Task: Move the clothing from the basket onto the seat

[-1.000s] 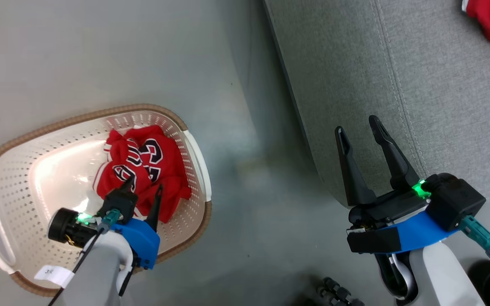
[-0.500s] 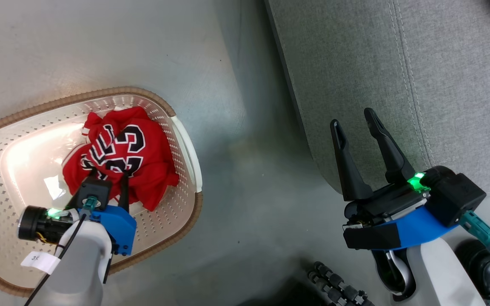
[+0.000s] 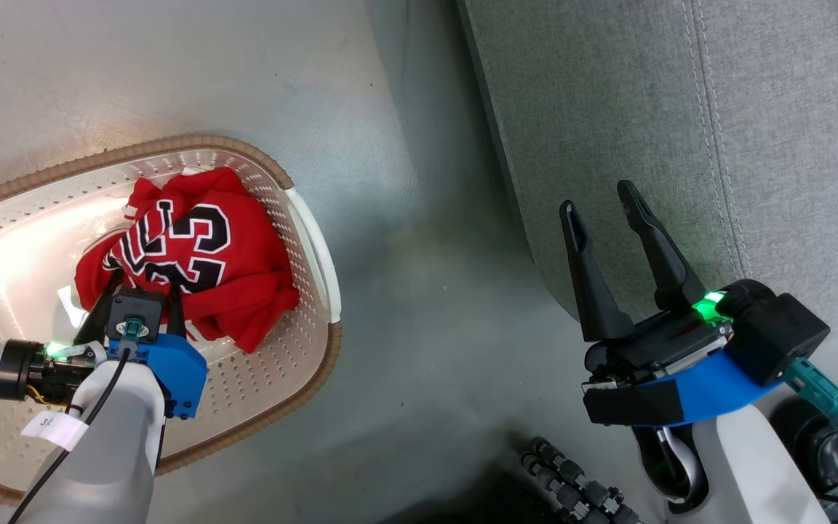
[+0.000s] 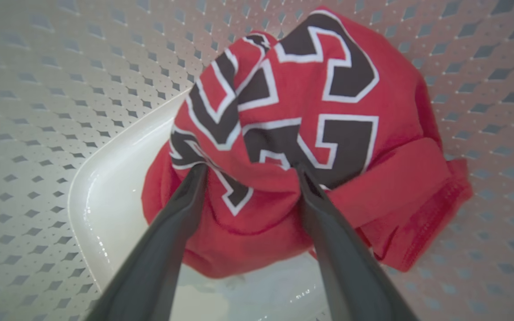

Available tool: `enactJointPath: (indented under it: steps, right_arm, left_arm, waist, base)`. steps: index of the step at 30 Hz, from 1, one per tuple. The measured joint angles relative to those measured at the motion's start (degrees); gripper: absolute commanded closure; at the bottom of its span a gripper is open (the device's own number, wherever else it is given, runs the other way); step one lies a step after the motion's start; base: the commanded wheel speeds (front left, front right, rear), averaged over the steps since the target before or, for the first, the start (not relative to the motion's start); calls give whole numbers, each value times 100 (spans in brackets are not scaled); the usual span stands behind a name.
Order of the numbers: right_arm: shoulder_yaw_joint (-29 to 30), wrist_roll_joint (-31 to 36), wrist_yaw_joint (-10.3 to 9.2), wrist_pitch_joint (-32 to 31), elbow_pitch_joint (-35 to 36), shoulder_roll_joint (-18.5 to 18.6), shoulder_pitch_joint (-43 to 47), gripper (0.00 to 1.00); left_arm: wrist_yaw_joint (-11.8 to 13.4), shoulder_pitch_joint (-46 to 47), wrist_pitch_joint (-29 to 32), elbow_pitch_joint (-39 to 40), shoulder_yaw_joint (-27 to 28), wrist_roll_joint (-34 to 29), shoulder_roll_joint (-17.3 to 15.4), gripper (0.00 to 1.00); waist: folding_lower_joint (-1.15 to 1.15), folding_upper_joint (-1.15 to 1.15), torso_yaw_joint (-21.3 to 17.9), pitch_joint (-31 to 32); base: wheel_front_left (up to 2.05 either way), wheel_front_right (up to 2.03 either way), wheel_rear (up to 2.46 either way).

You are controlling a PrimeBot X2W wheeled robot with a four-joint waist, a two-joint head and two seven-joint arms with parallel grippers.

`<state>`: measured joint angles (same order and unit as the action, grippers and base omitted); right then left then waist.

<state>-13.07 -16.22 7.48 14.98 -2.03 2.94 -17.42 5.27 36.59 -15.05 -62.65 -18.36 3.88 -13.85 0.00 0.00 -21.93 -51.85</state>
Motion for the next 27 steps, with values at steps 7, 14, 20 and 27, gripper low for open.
enactJointPath:
  steps: [7,14,20,27]
  right_arm:
    - [-1,-3,0,0,-10,0,-4,0]
    - [-8,-11,0,0,-8,0,-24,0]
    - [-9,-8,0,0,-15,0,-37,0]
    - [9,30,0,0,-60,0,-81,0]
  left_arm:
    - [-79,146,-1,-268,-59,32,-14,35]
    - [-176,238,-1,-382,-71,116,-38,100]
    - [-224,237,-1,-368,-86,169,-32,100]
    - [-328,226,-1,-304,-110,235,12,100]
  waist:
    - [0,0,-34,-5]
    - [0,0,-37,-4]
    - [0,0,-5,7]
    - [0,0,47,110]
  base:
    - [0,0,0]
    - [0,0,0]
    - [0,0,0]
    - [0,0,0]
